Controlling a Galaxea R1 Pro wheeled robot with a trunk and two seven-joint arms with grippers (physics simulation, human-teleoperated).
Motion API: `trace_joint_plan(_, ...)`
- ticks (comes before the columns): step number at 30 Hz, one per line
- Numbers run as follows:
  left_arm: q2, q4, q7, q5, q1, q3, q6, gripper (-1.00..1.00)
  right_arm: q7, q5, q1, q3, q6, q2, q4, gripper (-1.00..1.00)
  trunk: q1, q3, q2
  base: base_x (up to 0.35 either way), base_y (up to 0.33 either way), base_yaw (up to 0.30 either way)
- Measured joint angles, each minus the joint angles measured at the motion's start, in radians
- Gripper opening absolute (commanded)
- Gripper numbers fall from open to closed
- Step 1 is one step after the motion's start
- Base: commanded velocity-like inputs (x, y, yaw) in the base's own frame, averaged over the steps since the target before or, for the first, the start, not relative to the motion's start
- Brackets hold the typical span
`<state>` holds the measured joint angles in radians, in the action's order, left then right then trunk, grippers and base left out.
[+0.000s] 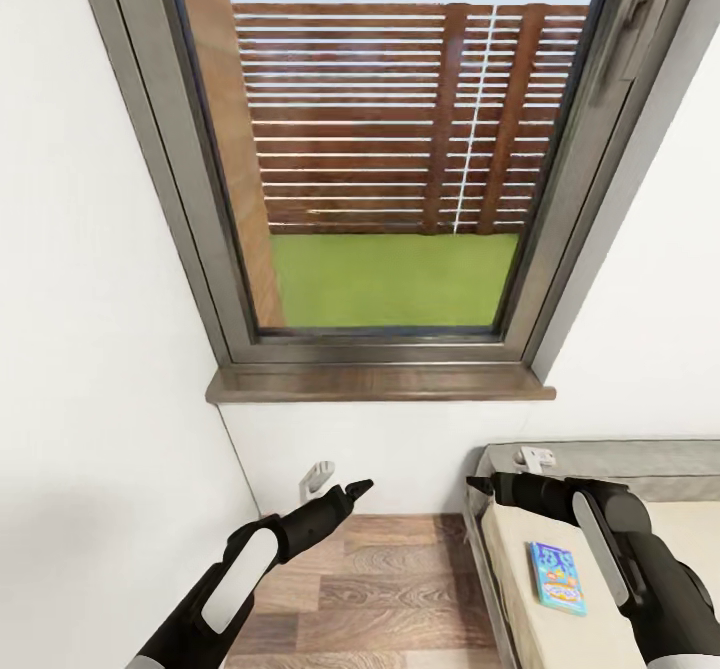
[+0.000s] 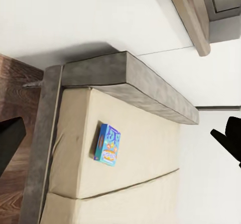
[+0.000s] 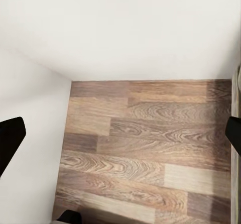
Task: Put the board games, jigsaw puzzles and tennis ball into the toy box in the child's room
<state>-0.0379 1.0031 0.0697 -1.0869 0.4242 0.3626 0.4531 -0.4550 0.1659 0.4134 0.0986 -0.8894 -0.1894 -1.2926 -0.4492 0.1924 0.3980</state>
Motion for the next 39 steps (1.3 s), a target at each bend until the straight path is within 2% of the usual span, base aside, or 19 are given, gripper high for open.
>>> trace_joint_plan(12, -0.001, 0.002, 0.002, -0.005, 0.003, -0.003, 0.008, 1.0, 0.001, 0.008, 0.001, 0.003, -0.011, 0.002, -0.001, 1.0, 0.0, 0.0, 0.0, 0.044, 0.0, 0.0)
trace_joint_plan(20, 0.008, 0.025, -0.001, -0.003, 0.008, -0.004, 0.034, 1.0, 0.004, 0.01, 0.005, 0.007, -0.091, 0.006, -0.001, 1.0, 0.0, -0.001, 0.0, 0.01, 0.0, -0.033)
trace_joint_plan(23, 0.01, 0.029, -0.009, 0.019, 0.013, -0.004, 0.044, 1.0, 0.007, 0.011, 0.008, 0.008, -0.125, 0.006, 0.0, 1.0, 0.0, -0.002, 0.0, 0.005, 0.0, -0.07)
trace_joint_plan(25, 0.012, 0.031, -0.009, 0.057, 0.016, -0.006, 0.053, 1.0, 0.007, 0.009, 0.01, 0.008, -0.146, 0.007, 0.0, 1.0, 0.0, -0.003, 0.0, 0.003, 0.0, -0.094)
trace_joint_plan(26, 0.012, 0.031, -0.009, 0.057, 0.016, -0.006, 0.053, 1.0, 0.007, 0.009, 0.01, 0.008, -0.146, 0.007, 0.0, 1.0, 0.0, -0.004, 0.0, 0.003, 0.0, -0.111)
trace_joint_plan(27, 0.012, 0.032, -0.008, 0.075, 0.016, -0.008, 0.056, 1.0, 0.008, 0.009, 0.012, 0.009, -0.152, 0.006, 0.001, 1.0, 0.0, -0.004, 0.0, 0.003, 0.0, -0.111)
trace_joint_plan(32, 0.013, 0.037, -0.013, 0.105, 0.017, -0.021, 0.074, 1.0, 0.008, 0.009, 0.015, 0.009, -0.152, 0.004, 0.004, 1.0, 0.0, -0.008, 0.0, 0.002, 0.0, -0.149)
trace_joint_plan(37, 0.011, 0.041, -0.018, 0.093, 0.017, -0.053, 0.109, 1.0, 0.009, 0.009, 0.017, 0.009, -0.152, 0.003, 0.006, 1.0, 0.0, -0.013, 0.0, 0.001, 0.0, -0.178)
trace_joint_plan(39, 0.011, 0.042, -0.02, 0.072, 0.017, -0.076, 0.136, 1.0, 0.009, 0.01, 0.018, 0.009, -0.152, 0.002, 0.007, 1.0, 0.0, -0.016, 0.0, 0.0, 0.0, -0.191)
